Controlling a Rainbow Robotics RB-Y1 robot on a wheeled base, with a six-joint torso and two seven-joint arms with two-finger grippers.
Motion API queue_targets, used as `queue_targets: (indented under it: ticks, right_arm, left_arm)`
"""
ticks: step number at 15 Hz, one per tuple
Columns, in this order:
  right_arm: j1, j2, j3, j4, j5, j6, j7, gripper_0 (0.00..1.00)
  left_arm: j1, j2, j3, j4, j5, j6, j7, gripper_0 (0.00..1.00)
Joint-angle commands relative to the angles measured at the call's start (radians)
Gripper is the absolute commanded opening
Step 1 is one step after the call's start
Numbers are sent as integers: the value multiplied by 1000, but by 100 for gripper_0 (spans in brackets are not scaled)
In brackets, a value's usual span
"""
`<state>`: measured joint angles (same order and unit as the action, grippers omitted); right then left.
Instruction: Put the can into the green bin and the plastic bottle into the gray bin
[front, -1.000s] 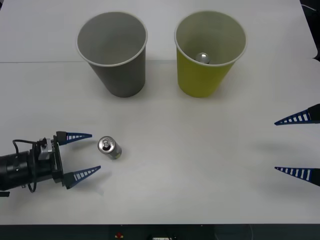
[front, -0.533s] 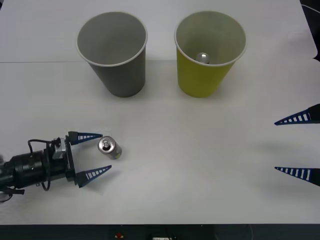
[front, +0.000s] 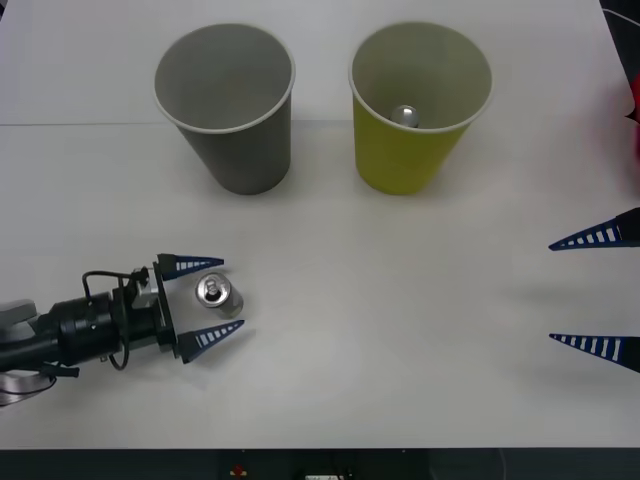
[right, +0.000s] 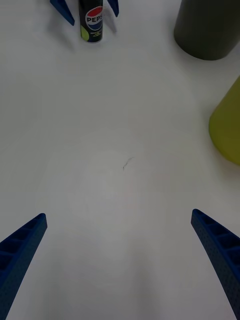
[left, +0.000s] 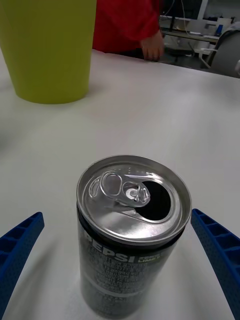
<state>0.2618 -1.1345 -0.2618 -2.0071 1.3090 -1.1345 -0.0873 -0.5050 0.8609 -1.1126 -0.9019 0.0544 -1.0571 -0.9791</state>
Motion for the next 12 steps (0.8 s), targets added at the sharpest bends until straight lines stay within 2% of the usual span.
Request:
queue_targets:
  ticks: [1, 2, 12]
  right_arm:
    - [0, 0, 0, 0, 0, 0, 0, 100]
    - [0, 0, 0, 0, 0, 0, 0, 100]
    - [0, 0, 0, 0, 0, 0, 0, 100]
  left_arm:
    - [-1, 0, 0, 0, -1, 0, -4, 23]
    - [-3, 0, 0, 0, -2, 0, -4, 0]
    - [-1, 4, 0, -8, -13, 0, 14, 0]
